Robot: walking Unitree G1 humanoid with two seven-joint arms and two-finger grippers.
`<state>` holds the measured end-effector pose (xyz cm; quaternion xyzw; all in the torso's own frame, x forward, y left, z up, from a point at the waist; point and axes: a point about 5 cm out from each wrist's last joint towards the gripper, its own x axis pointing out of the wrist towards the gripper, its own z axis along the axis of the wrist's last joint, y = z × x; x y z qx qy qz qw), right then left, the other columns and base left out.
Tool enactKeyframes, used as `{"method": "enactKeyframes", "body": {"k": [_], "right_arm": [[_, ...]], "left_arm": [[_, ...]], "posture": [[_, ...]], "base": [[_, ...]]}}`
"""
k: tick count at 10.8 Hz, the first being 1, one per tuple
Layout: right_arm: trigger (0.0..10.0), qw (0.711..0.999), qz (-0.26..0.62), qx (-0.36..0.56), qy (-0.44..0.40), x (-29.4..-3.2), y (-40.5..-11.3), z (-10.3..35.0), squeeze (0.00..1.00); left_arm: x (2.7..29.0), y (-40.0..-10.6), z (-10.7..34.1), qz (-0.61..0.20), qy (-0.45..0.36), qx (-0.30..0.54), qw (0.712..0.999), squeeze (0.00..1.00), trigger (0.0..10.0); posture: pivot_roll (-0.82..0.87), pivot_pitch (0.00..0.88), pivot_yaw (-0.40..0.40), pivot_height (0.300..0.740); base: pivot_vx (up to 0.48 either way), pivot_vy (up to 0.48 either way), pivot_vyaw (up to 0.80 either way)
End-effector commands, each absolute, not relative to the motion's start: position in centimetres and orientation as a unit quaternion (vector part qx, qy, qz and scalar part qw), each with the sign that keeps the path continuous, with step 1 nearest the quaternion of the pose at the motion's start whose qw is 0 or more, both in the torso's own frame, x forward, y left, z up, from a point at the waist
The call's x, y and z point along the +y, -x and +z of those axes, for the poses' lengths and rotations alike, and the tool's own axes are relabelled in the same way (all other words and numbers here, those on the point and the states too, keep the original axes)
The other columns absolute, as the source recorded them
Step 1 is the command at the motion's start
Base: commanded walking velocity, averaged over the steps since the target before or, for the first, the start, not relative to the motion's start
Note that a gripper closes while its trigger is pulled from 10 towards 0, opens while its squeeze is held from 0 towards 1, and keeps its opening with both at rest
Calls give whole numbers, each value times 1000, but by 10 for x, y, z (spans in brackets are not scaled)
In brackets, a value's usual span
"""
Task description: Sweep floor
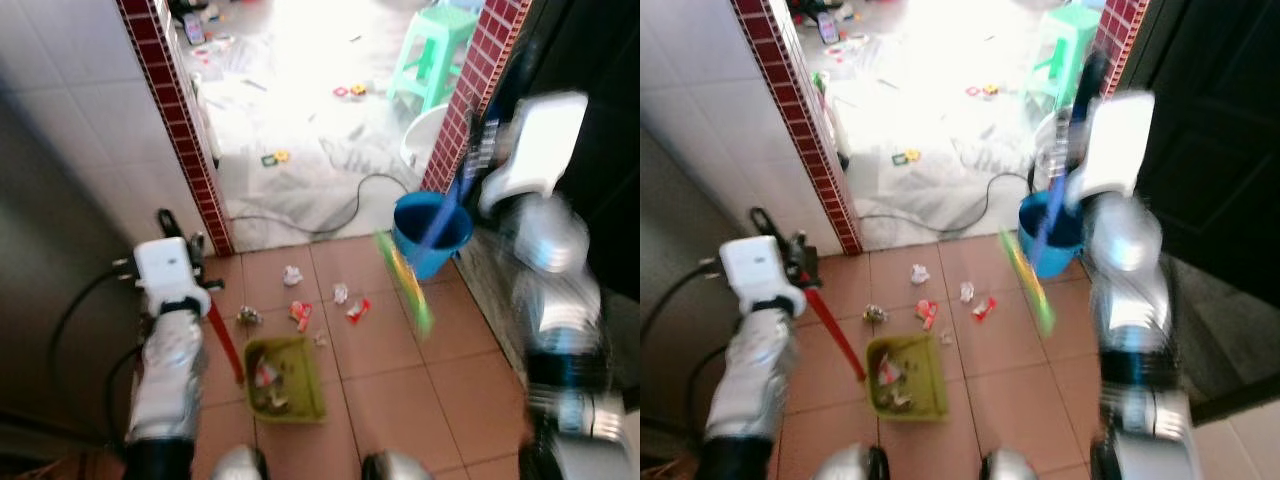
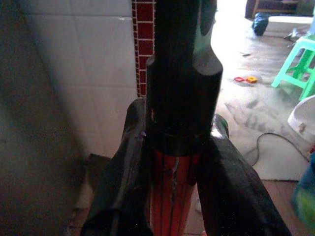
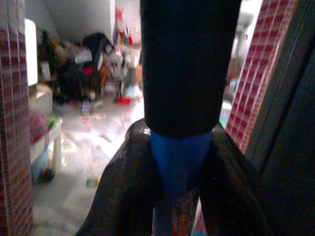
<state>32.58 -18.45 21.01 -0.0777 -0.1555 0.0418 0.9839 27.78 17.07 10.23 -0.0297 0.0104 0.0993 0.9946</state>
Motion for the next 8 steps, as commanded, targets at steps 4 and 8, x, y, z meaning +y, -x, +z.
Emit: {"method": "enactKeyframes", "body": {"k": [4, 8], "right_arm": [[10000, 992, 5, -113, 56, -166, -300, 168, 0], [10000, 989, 18, -127, 79, -161, -309, 171, 0]], "left_arm": [[156, -264, 132, 46, 35, -35, 998, 0, 10000], [147, -269, 131, 17, 54, -22, 998, 0, 10000]], "posture": [[-103, 36, 68, 740], [-122, 23, 86, 740]], "base": [[0, 0, 0], [0, -209, 387]]}}
